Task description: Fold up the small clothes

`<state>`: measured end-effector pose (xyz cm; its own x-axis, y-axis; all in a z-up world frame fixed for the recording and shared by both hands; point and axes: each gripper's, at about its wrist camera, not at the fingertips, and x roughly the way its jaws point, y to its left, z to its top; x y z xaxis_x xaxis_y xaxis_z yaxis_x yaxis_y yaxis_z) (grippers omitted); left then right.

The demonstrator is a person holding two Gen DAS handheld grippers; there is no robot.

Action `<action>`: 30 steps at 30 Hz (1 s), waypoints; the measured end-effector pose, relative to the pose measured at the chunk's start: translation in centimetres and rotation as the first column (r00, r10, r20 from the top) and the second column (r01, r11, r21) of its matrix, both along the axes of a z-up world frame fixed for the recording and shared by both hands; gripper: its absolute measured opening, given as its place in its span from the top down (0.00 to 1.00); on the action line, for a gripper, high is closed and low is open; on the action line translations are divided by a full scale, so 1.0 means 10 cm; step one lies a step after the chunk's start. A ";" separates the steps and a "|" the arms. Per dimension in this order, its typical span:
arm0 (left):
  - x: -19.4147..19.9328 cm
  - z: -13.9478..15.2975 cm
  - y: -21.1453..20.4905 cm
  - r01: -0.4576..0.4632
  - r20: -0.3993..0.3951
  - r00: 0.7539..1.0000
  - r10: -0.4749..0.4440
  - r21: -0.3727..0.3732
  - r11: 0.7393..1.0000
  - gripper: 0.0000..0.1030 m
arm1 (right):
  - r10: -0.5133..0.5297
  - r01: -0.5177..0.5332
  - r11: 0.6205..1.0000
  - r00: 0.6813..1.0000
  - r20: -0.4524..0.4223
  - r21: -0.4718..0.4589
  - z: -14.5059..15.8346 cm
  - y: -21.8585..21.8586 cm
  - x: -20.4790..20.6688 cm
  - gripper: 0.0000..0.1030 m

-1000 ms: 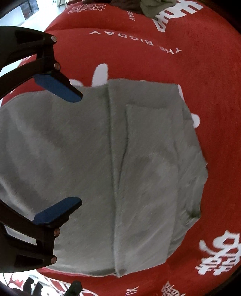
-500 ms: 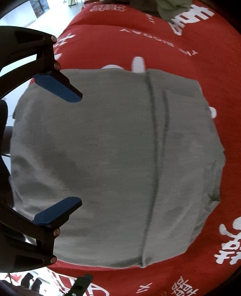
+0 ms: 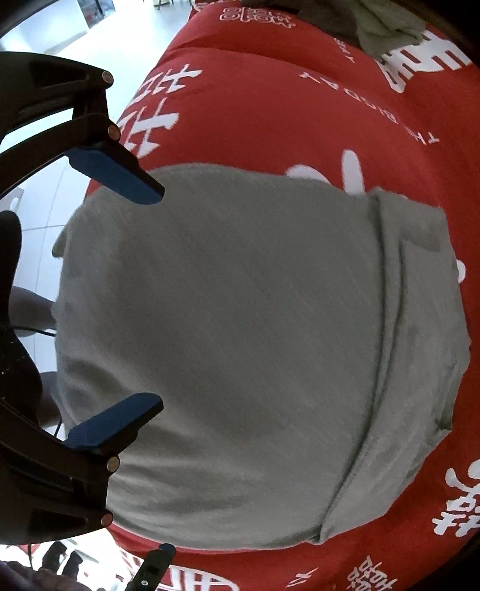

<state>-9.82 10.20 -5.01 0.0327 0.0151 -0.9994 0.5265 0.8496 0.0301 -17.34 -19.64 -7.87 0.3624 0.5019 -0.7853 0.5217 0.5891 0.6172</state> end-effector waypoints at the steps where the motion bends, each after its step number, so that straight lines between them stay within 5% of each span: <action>1: -0.01 0.00 0.08 0.000 0.000 1.000 0.000 -0.008 1.000 0.00 | 0.001 -0.001 1.000 1.000 -0.004 -0.006 0.00 0.06 -0.02 0.31; 12: -0.11 -0.19 1.07 0.022 -0.097 0.995 -0.039 -0.162 0.986 0.00 | -0.041 0.039 0.998 0.998 -0.048 -0.056 0.00 0.67 -0.51 0.31; 22: -0.26 -0.57 1.24 0.026 -0.178 0.981 -0.075 -0.261 0.965 0.00 | -0.089 0.084 0.995 0.987 -0.130 -0.050 -0.43 0.59 -1.07 0.31; 30: -0.25 -0.67 1.32 -0.011 -0.209 0.976 -0.065 -0.343 0.939 0.00 | -0.058 0.062 0.997 0.996 -0.070 0.055 -0.71 0.53 -1.03 0.28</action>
<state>-12.35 23.36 -11.72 -0.1865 -0.3243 -0.9274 0.5108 0.7743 -0.3735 -27.63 -14.39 -14.98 0.3398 0.5252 -0.7802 0.5972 0.5204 0.6104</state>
